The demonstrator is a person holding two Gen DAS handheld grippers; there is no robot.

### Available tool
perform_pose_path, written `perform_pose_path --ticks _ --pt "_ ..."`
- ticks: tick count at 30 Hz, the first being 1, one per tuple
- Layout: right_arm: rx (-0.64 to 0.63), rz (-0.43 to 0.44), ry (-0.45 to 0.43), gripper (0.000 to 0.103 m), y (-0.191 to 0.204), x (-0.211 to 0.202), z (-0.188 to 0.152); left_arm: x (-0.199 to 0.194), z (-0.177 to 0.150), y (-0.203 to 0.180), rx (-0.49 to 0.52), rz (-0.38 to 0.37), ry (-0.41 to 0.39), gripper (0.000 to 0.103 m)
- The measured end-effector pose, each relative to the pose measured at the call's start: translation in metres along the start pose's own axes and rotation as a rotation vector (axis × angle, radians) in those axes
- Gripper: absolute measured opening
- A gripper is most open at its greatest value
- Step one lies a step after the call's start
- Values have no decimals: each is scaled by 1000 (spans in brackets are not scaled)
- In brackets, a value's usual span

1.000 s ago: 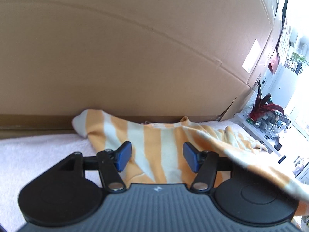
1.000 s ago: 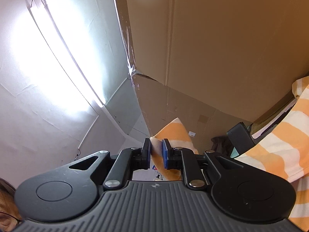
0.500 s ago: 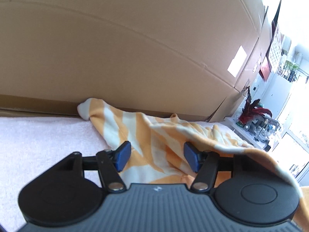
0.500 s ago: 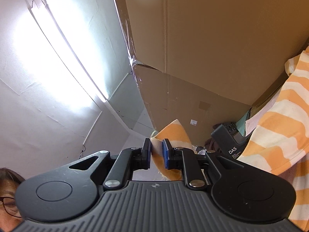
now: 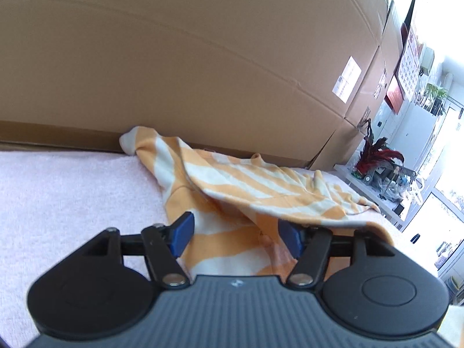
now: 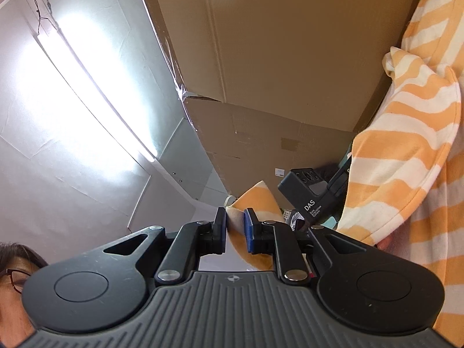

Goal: Fold clothes

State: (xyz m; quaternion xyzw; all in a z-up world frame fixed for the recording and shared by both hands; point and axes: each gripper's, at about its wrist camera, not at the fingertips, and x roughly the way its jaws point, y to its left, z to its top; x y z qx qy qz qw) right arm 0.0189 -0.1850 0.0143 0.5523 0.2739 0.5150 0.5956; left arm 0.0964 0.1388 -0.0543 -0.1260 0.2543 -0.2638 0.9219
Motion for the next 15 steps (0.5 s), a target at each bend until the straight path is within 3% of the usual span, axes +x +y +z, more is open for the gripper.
perform_pose_path --ticks 15 --pt "20 -19 6 16 -15 -22 -9 -16 -10 -9 16 -9 -80 71"
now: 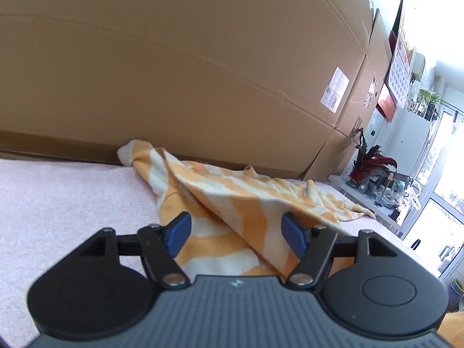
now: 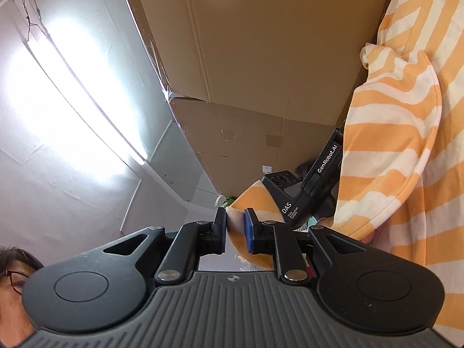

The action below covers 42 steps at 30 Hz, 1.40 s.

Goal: Fold clothes

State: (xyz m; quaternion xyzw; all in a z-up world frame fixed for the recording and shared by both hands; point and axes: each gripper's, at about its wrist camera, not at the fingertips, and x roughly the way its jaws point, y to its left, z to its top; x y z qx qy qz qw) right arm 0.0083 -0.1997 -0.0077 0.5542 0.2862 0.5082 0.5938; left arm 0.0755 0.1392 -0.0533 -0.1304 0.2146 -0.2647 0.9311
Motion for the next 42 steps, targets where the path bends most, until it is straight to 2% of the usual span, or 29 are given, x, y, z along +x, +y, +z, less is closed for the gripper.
perform_pose_path --ticks 7,12,16,21,28,40,42 --pt "1 -8 22 17 -5 -6 -6 -5 -4 -4 30 15 17 80" --pt "-10 -45 36 18 -11 -15 -14 -15 -6 -5 56 69 -1 81" --pt "-1 -77 37 18 -20 -24 -20 -27 -7 2 46 106 -34 82" --pt "25 -112 60 18 -36 -27 -30 -38 -8 16 -23 128 -61 87" --pt "39 -138 74 19 -45 -35 -41 -31 -8 24 -71 128 -13 87" --pt "-6 -193 104 20 -44 -56 -57 -30 -9 25 -73 132 -7 91" --pt "-13 -216 107 24 -44 -60 -58 -30 -9 25 -73 131 -8 92"
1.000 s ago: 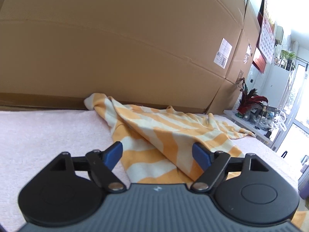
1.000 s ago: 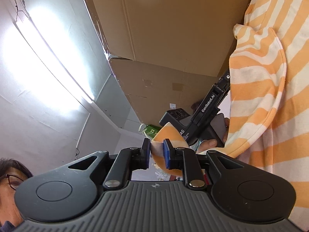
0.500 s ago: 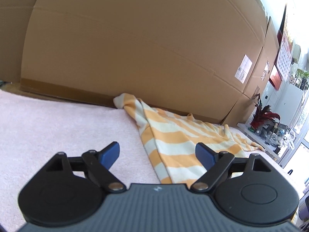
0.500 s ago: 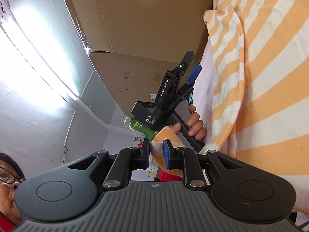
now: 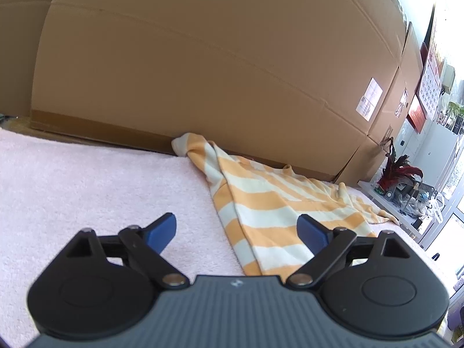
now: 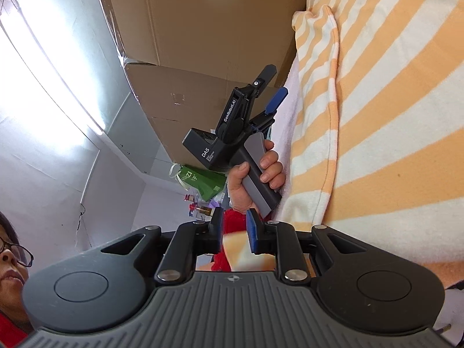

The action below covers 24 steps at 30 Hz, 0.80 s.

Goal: Fold clothes
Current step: 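Lower the corner onto the shirt and open the right gripper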

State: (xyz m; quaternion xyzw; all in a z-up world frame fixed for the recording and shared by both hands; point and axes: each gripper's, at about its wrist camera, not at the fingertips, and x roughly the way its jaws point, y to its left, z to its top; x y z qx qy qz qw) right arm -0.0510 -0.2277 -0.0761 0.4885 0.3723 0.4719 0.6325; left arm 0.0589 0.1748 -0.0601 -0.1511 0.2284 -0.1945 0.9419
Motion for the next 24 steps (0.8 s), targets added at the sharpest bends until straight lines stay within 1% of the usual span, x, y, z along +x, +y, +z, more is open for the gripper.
perform_pose_path --ticks 2,5,7,8,10,11,13,18,19,20,21,24 --pt "-15 -36 -4 24 0 -5 -2 0 0 0 2 0 -1 92" --pt "-87 -155 -66 24 8 -15 -6 -2 0 -1 5 0 -4 92" --pt "-148 -256 -130 24 16 -18 -6 -2 0 -2 10 -2 -5 93" --pt "-179 -298 -154 25 20 -16 -4 -2 0 -3 12 -2 -5 93" --pt "-240 -381 -200 29 27 -9 -1 -2 0 -3 11 -2 -6 93" --pt "-250 -411 -212 32 28 -3 2 -2 0 -2 10 -2 -6 93" --pt "-264 -468 -234 30 27 9 7 -2 0 -2 6 -3 -6 94" --pt "-302 -512 -221 29 26 32 11 -2 0 -3 9 -11 -5 94" --pt "-317 -520 -217 26 27 35 11 -2 0 -3 10 -13 -4 94" --pt "-332 -528 -214 13 28 37 11 -2 0 -3 11 -15 -5 94" --pt "-338 -531 -213 5 28 38 12 -1 0 -3 11 -16 -5 94" --pt "-337 -528 -257 3 29 35 17 -1 0 -4 16 -20 -3 94"
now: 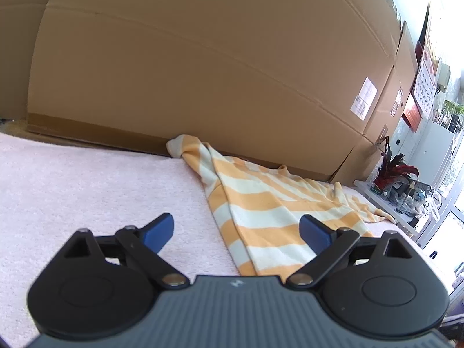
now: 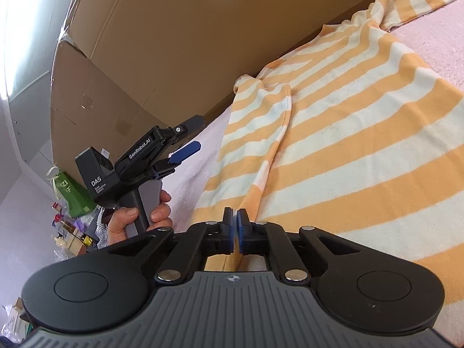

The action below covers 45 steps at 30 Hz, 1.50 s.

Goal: Fold clothes

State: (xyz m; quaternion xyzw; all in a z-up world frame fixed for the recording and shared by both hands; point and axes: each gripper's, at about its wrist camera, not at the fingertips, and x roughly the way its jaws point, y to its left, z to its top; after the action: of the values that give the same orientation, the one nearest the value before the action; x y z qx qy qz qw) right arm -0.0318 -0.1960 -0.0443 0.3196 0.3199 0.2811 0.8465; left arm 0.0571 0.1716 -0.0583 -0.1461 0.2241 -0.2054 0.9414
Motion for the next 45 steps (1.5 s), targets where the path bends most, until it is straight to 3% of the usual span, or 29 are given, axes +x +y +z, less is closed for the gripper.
perform_pose_path --ticks 4,9,11,13,14,16,17,18,22,27,29,31,35,38,39,41,45 --pt "-6 -38 -39 2 -3 0 12 2 -1 -3 16 -1 15 98" --pt "-33 -6 33 27 -3 -3 7 14 -3 -9 40 -50 119 98" --pt "-115 -10 60 32 5 -7 -1 17 -4 -13 61 -62 147 98" --pt "-177 -10 60 32 10 -10 -9 20 -5 -15 65 -64 174 92" --pt "-203 -9 57 31 12 -12 -13 21 -6 -16 67 -68 184 82" --pt "-209 -11 59 16 11 -11 -17 23 -7 -17 66 -112 198 57" --pt "-203 -13 64 7 9 -11 -19 23 -8 -18 68 -120 207 54" --pt "-193 -8 58 6 6 -10 -20 23 -9 -20 78 -111 208 50" --pt "-161 -4 37 5 2 -10 -17 20 -12 -23 75 -58 209 18" --pt "-154 10 52 6 -1 -9 -16 11 -14 -12 2 -9 187 21" --pt "-138 19 53 7 -3 -9 -15 10 -12 -11 -3 -12 178 31" --pt "-117 25 44 9 -6 -12 -13 9 -8 -14 17 -11 158 50" --pt "-82 13 19 14 -14 -17 -5 27 5 -24 87 -12 162 50" --pt "-54 2 12 17 -19 -16 4 49 6 -22 83 2 184 48" --pt "-49 -5 12 18 -19 -15 7 53 5 -21 79 11 179 37" --pt "-53 -15 8 20 -19 -13 12 53 5 -16 52 3 157 5" --pt "-110 -53 -19 21 -13 -6 34 40 4 0 -46 -42 82 1"
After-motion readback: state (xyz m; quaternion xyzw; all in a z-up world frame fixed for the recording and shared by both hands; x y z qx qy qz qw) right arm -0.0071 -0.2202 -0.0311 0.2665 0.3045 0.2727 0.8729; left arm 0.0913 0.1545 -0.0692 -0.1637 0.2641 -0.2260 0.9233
